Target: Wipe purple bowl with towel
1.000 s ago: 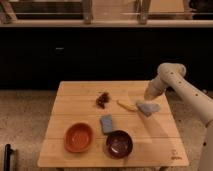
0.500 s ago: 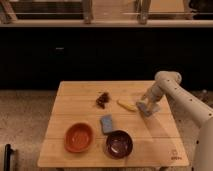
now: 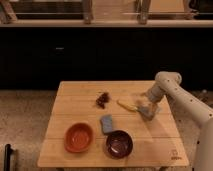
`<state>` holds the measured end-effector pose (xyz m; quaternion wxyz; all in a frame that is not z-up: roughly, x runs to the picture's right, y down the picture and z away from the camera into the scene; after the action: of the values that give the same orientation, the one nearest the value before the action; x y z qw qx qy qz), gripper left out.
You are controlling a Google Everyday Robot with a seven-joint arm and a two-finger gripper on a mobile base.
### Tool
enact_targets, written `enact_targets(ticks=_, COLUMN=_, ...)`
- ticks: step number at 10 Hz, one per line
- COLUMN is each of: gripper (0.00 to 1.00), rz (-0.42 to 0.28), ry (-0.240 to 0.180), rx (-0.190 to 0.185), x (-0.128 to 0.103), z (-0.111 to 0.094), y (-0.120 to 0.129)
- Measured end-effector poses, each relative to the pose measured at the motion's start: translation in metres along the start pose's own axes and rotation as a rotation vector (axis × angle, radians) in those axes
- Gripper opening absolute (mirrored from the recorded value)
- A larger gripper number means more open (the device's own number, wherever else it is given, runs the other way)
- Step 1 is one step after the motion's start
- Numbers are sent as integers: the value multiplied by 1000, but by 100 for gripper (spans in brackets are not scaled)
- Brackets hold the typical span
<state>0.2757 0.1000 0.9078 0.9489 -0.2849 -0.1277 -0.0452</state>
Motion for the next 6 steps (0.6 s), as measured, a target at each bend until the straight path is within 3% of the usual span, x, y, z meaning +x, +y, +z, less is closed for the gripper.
enact_targets(ticks=6, gripper=80, rz=8, ry=17, rx=-32, x=-1, z=-5, y=9)
